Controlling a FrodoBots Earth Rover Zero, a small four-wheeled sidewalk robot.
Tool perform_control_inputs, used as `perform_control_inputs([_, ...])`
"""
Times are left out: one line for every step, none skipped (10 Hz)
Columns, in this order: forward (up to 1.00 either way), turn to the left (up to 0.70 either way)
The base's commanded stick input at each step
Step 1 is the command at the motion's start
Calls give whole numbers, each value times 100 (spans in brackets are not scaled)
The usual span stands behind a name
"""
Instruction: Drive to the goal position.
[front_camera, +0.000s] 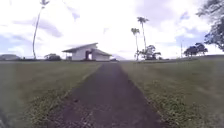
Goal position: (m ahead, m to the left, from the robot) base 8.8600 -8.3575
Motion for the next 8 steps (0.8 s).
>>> perform_control_inputs([50,0])
perform_control_inputs([50,0])
perform_control_inputs([50,0])
perform_control_inputs([50,0])
perform_control_inputs([50,0])
perform_control_inputs([50,0])
perform_control_inputs([50,0])
perform_control_inputs([50,0])
